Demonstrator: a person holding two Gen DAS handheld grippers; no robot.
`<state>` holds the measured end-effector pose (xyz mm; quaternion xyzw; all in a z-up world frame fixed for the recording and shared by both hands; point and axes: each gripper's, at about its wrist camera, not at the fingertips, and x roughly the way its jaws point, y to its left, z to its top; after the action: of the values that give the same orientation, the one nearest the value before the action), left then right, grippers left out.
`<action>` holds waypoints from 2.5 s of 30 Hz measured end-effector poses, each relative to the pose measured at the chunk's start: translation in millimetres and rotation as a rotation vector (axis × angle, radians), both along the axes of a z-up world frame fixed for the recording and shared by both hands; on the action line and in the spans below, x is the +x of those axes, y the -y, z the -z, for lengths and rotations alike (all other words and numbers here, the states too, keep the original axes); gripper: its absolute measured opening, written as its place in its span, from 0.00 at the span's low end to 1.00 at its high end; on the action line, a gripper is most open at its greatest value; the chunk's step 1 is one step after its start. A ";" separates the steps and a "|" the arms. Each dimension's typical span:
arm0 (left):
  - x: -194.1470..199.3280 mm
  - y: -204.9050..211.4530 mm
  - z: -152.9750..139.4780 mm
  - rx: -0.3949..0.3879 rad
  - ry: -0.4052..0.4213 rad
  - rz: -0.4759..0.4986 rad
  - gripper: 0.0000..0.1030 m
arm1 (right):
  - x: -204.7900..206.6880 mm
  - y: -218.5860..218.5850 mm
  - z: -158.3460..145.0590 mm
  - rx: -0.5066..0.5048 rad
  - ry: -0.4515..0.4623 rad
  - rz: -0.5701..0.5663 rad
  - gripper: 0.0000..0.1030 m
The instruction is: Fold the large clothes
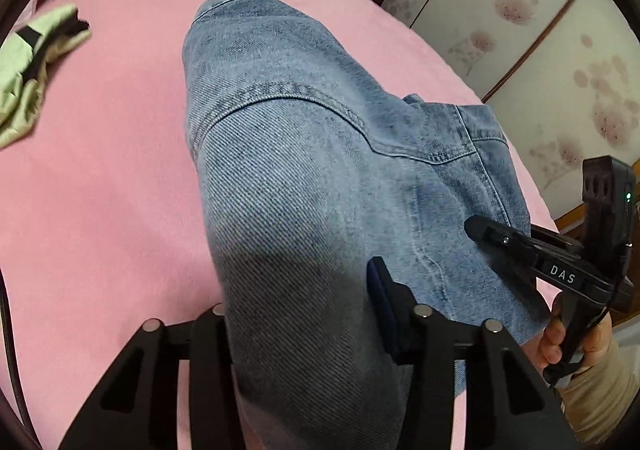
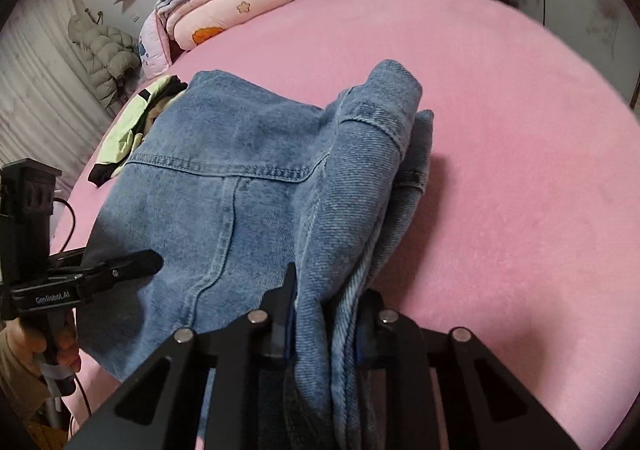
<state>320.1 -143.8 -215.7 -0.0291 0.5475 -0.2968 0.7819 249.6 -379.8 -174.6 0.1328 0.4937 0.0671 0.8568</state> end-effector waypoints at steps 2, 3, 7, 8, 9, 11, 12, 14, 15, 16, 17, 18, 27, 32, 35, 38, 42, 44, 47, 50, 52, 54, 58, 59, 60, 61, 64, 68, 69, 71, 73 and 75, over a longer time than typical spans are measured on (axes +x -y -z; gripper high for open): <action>-15.5 -11.1 -10.9 -0.007 0.005 0.008 0.41 | -11.0 -6.1 -11.1 0.004 0.010 -0.001 0.18; -22.3 -17.1 -13.8 -0.011 -0.002 0.009 0.40 | -18.1 -11.3 -16.7 0.007 0.012 -0.008 0.17; -55.5 -58.4 -28.8 -0.017 -0.025 -0.013 0.40 | -48.1 -44.5 -35.1 0.026 0.011 -0.062 0.17; -62.6 -70.4 -32.5 -0.017 -0.030 -0.024 0.40 | -53.1 -53.5 -38.4 0.030 0.011 -0.075 0.17; -69.2 -85.8 -36.3 -0.016 -0.034 -0.038 0.40 | -58.2 -64.6 -41.7 0.035 0.011 -0.088 0.17; -78.4 -116.5 -41.6 -0.018 -0.042 -0.064 0.40 | -62.4 -90.6 -49.1 0.051 0.008 -0.117 0.17; -80.9 -136.0 -46.5 -0.018 -0.045 -0.077 0.40 | -61.3 -105.1 -53.2 0.063 0.006 -0.133 0.17; -80.4 -166.6 -55.7 -0.013 -0.046 -0.099 0.40 | -54.6 -133.8 -61.7 0.088 0.002 -0.161 0.17; -76.1 -180.2 -60.8 -0.012 -0.046 -0.108 0.40 | -51.5 -144.2 -64.5 0.096 0.003 -0.173 0.17; -69.9 -199.9 -68.6 -0.010 -0.043 -0.120 0.40 | -43.7 -161.6 -70.4 0.105 0.007 -0.192 0.17; -62.6 -213.8 -75.9 -0.005 -0.036 -0.127 0.40 | -38.4 -173.6 -74.5 0.112 0.011 -0.206 0.17; -58.7 -224.0 -81.6 0.002 -0.026 -0.129 0.40 | -30.6 -187.4 -78.7 0.119 0.016 -0.220 0.17; 66.7 -344.0 -146.5 0.093 0.103 -0.126 0.40 | 100.2 -311.5 -117.7 0.209 0.101 -0.280 0.17; 177.0 -396.1 -150.6 0.111 0.158 -0.141 0.40 | 209.0 -369.8 -119.3 0.212 0.150 -0.254 0.17; 237.3 -422.2 -136.9 0.117 0.182 -0.148 0.41 | 264.8 -396.0 -108.2 0.204 0.162 -0.232 0.17; 283.8 -442.2 -110.7 0.110 0.180 -0.180 0.42 | 317.1 -416.1 -88.0 0.198 0.175 -0.217 0.17; 330.1 -426.3 -53.1 0.152 0.141 -0.198 0.43 | 363.5 -434.0 -50.0 0.171 0.153 -0.211 0.17; 349.9 -421.2 -27.5 0.184 0.117 -0.207 0.46 | 378.0 -436.8 -22.4 0.128 0.112 -0.206 0.17; 356.4 -426.8 -5.7 0.176 0.140 -0.232 0.64 | 387.4 -430.3 8.9 0.096 0.089 -0.173 0.17; 352.0 -431.7 1.6 0.247 0.211 -0.268 0.99 | 387.1 -420.2 27.5 0.122 0.075 -0.156 0.23; 351.0 -431.3 3.8 0.249 0.231 -0.276 1.00 | 384.9 -424.2 28.3 0.085 0.084 -0.164 0.26; 346.1 -427.8 0.9 0.276 0.278 -0.284 1.00 | 385.4 -426.6 25.9 0.045 0.088 -0.158 0.32; 328.2 -427.0 -19.1 0.369 0.356 -0.338 1.00 | 373.8 -428.2 2.2 -0.058 0.122 -0.150 0.38; 309.9 -424.5 -29.0 0.391 0.371 -0.354 1.00 | 369.4 -427.6 -4.7 -0.080 0.140 -0.151 0.38; 303.1 -424.4 -36.1 0.419 0.392 -0.374 1.00 | 363.8 -426.5 -12.4 -0.100 0.165 -0.153 0.38; 297.9 -424.0 -41.0 0.439 0.403 -0.387 1.00 | 354.2 -424.7 -24.0 -0.121 0.206 -0.160 0.38; 277.9 -421.7 -56.0 0.433 0.431 -0.407 0.85 | 336.0 -420.1 -41.4 -0.091 0.260 -0.196 0.38; 250.4 -437.5 -67.6 0.288 0.431 -0.477 0.52 | 317.1 -425.7 -46.7 -0.024 0.265 -0.248 0.35; 242.3 -437.7 -67.8 0.258 0.423 -0.485 0.43 | 313.9 -430.6 -44.2 -0.031 0.257 -0.258 0.33; 238.3 -432.8 -59.5 0.270 0.420 -0.467 0.29 | 309.9 -440.9 -33.1 -0.048 0.231 -0.279 0.21; 229.9 -423.1 -48.1 0.325 0.445 -0.430 0.26 | 310.8 -447.2 -19.9 -0.073 0.197 -0.280 0.17; 231.1 -421.3 -45.3 0.340 0.460 -0.425 0.26 | 310.8 -448.1 -7.6 -0.098 0.172 -0.269 0.13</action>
<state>551.2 277.5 -170.4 0.0556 0.3803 -0.0307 0.9227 560.4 68.4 -167.0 0.0176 0.4347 0.1680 0.8846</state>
